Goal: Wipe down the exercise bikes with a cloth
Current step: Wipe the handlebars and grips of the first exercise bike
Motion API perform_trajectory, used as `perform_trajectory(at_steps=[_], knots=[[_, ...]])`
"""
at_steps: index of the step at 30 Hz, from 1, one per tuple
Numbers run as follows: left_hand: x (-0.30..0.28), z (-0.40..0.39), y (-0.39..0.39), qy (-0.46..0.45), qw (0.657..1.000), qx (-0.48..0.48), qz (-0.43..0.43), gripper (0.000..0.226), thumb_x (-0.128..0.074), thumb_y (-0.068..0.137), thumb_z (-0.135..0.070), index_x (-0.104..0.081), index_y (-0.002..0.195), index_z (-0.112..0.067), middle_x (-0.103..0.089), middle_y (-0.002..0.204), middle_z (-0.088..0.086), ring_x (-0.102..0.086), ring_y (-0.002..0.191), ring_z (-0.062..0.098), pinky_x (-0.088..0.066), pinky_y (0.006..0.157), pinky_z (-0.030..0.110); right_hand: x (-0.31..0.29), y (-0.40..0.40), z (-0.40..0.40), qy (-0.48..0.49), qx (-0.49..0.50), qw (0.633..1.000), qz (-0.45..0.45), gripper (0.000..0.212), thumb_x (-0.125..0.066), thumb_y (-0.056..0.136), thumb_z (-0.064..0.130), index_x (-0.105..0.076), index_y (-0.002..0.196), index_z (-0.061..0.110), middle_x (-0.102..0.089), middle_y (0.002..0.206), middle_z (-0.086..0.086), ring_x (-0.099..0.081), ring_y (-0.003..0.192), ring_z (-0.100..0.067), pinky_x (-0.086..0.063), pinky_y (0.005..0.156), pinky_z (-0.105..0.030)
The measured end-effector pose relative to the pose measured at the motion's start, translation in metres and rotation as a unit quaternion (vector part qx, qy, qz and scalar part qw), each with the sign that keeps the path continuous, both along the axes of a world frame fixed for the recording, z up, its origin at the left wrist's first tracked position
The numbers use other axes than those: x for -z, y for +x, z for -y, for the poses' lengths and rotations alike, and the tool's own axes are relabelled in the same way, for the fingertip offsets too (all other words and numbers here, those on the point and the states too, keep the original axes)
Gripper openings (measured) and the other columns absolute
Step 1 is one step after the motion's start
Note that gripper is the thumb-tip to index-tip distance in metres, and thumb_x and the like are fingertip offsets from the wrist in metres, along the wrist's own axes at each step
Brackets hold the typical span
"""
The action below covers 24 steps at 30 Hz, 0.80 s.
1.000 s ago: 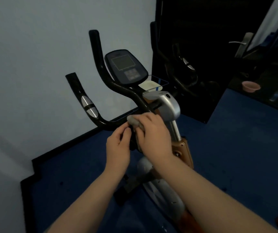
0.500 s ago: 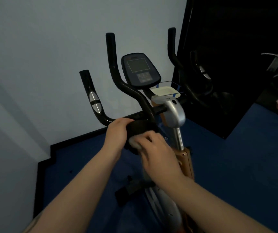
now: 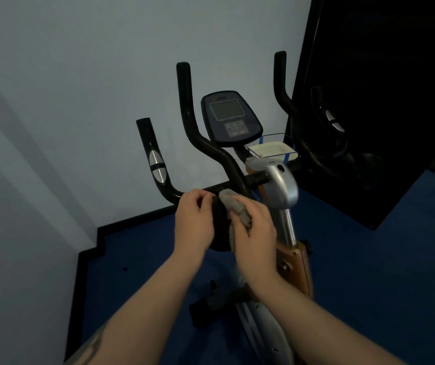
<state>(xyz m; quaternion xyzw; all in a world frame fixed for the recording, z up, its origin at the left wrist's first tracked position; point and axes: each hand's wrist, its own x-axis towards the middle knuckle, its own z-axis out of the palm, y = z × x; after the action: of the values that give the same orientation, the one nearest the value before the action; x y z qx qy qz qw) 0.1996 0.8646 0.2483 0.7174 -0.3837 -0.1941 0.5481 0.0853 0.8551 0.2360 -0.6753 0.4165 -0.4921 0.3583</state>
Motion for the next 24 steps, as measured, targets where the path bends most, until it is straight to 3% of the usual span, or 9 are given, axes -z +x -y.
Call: perform_trajectory(at_steps=[5,9,12,16,18,22,24], knots=[[0.000,-0.001,0.000,-0.022,0.999,-0.042,-0.002,0.024,-0.041,0.101,-0.026,-0.064,0.093,-0.022,-0.055,0.100,-0.002,-0.054,0.089,0.006,-0.043,0.071,0.023,-0.032,0.011,0.033,0.026,-0.087,0.990,-0.107,0.019,-0.056,0.095,0.024,-0.065,0.112,0.028,-0.063,0.107,0.007,-0.058,0.101,-0.007,-0.051,0.090,-0.031],[0.001,-0.003,-0.001,-0.037,0.997,-0.049,-0.055,0.029,-0.039,0.102,-0.027,-0.066,0.093,-0.020,-0.063,0.094,0.002,-0.060,0.087,0.014,-0.048,0.069,0.030,-0.005,-0.003,0.002,-0.049,-0.028,0.998,-0.024,0.030,-0.058,0.094,0.008,-0.065,0.121,0.020,-0.061,0.121,0.007,-0.055,0.114,-0.003,-0.044,0.098,-0.018],[0.003,-0.002,0.000,-0.032,0.996,-0.041,-0.078,0.030,-0.039,0.102,-0.026,-0.066,0.090,-0.020,-0.065,0.087,0.001,-0.062,0.083,0.014,-0.044,0.062,0.023,0.001,-0.007,-0.001,-0.052,-0.002,0.998,-0.032,0.033,-0.058,0.094,0.007,-0.065,0.123,0.019,-0.063,0.122,0.004,-0.056,0.115,-0.011,-0.047,0.099,-0.031],[0.002,0.000,0.002,-0.017,0.994,-0.039,-0.096,0.032,-0.039,0.101,-0.025,-0.068,0.088,-0.018,-0.068,0.087,0.005,-0.064,0.084,0.020,-0.051,0.066,0.032,-0.036,0.016,0.042,0.026,-0.078,0.984,-0.159,0.021,-0.056,0.096,0.025,-0.066,0.114,0.028,-0.069,0.105,0.003,-0.062,0.102,-0.015,-0.051,0.089,-0.037],[0.003,-0.001,0.002,-0.013,0.992,-0.038,-0.117,0.034,-0.039,0.100,-0.027,-0.068,0.088,-0.018,-0.069,0.088,0.005,-0.064,0.087,0.021,-0.052,0.071,0.035,-0.034,0.015,0.042,0.043,-0.075,0.988,-0.132,0.023,-0.057,0.095,0.027,-0.066,0.117,0.025,-0.069,0.105,0.002,-0.062,0.102,-0.014,-0.051,0.090,-0.035],[0.003,0.000,0.003,-0.007,0.988,-0.029,-0.150,0.040,-0.034,0.102,-0.036,-0.067,0.089,-0.017,-0.068,0.091,0.007,-0.064,0.091,0.023,-0.052,0.081,0.041,0.006,-0.006,-0.007,-0.026,-0.015,0.999,0.033,0.037,-0.057,0.094,0.007,-0.060,0.130,0.015,-0.062,0.127,0.003,-0.054,0.119,-0.003,-0.044,0.102,-0.021],[0.002,0.000,0.002,-0.013,0.987,-0.034,-0.158,0.049,-0.028,0.103,-0.045,-0.068,0.090,-0.018,-0.069,0.092,0.007,-0.065,0.090,0.020,-0.053,0.082,0.039,0.018,-0.009,-0.017,-0.042,0.029,0.998,0.035,0.044,-0.058,0.092,-0.002,-0.058,0.132,0.016,-0.059,0.129,0.002,-0.053,0.120,-0.002,-0.042,0.101,-0.019]])
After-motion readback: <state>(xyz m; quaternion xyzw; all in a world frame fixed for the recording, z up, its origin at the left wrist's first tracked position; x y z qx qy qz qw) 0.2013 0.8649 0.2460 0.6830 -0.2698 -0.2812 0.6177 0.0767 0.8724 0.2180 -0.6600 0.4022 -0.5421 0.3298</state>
